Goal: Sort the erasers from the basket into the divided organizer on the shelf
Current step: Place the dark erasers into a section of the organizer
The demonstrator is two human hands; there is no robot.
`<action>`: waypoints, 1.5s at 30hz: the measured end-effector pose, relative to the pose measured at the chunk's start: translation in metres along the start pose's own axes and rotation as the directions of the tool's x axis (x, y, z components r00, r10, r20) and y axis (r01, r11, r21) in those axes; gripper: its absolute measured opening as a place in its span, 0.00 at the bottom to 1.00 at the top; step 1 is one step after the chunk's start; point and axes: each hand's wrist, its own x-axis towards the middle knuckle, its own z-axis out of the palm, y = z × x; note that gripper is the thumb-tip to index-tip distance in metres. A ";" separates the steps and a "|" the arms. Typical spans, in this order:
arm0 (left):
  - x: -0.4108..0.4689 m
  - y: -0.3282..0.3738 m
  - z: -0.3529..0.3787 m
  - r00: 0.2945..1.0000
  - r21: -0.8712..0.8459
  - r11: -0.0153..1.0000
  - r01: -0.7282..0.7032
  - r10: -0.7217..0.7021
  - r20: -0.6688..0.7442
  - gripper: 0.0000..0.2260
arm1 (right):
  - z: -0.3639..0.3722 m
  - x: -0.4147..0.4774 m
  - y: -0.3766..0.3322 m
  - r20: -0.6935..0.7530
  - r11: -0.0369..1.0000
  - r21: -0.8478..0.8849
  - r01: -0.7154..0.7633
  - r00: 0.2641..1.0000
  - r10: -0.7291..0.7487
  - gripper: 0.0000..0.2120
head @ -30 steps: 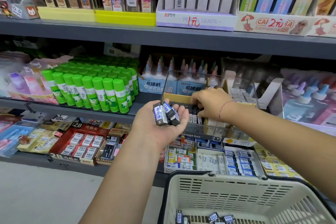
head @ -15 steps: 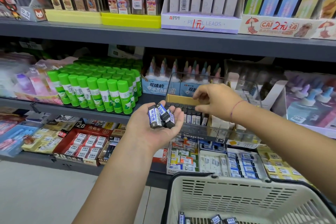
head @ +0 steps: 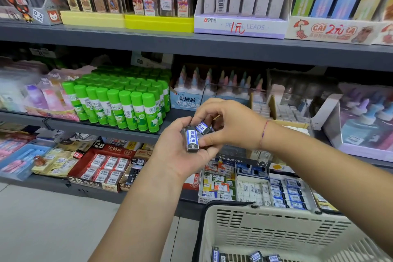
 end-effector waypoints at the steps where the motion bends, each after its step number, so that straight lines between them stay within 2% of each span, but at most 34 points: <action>1: 0.000 0.000 -0.001 1.000 -0.005 1.000 0.002 -0.002 -0.011 0.13 | 0.000 0.000 0.000 0.003 0.999 0.039 -0.016 1.000 0.016 0.14; 6: 0.002 0.004 -0.003 0.995 -0.095 0.995 -0.014 0.005 -0.100 0.11 | 0.000 0.001 0.003 -0.042 0.969 0.232 -0.085 0.994 0.097 0.12; 18: -0.001 0.017 -0.012 0.974 -0.142 0.984 -0.104 0.072 -0.213 0.12 | -0.007 0.001 0.017 -0.110 0.901 0.405 -0.153 0.970 0.215 0.11; 21: -0.003 0.023 -0.016 0.965 -0.148 0.980 -0.134 0.095 -0.246 0.13 | -0.012 0.004 0.021 -0.187 0.929 0.311 -0.203 0.945 0.269 0.10; 23: -0.005 0.028 -0.018 0.961 -0.146 0.977 -0.153 0.113 -0.254 0.13 | -0.012 0.011 0.024 -0.217 0.959 0.108 -0.261 0.935 0.279 0.09; 26: -0.009 0.033 -0.021 0.958 -0.150 0.974 -0.169 0.127 -0.257 0.13 | -0.003 0.023 0.028 -0.145 0.940 -0.200 -0.276 0.957 0.250 0.13; 30: -0.011 0.034 -0.022 0.956 -0.141 0.974 -0.175 0.134 -0.260 0.13 | 0.020 0.035 0.032 -0.013 0.904 -0.382 -0.193 0.979 0.203 0.16; 35: -0.010 0.033 -0.021 0.955 -0.132 0.976 -0.173 0.134 -0.264 0.14 | 0.031 0.039 0.039 0.033 0.870 -0.468 -0.153 0.981 0.191 0.15; 41: -0.008 0.032 -0.019 0.959 -0.132 0.978 -0.161 0.123 -0.256 0.13 | 0.037 0.038 0.041 -0.019 0.873 -0.459 -0.164 0.984 0.175 0.05; 45: -0.008 0.030 -0.018 0.962 -0.130 0.979 -0.158 0.122 -0.245 0.13 | 0.037 0.035 0.045 -0.038 0.896 -0.409 -0.175 0.984 0.174 0.07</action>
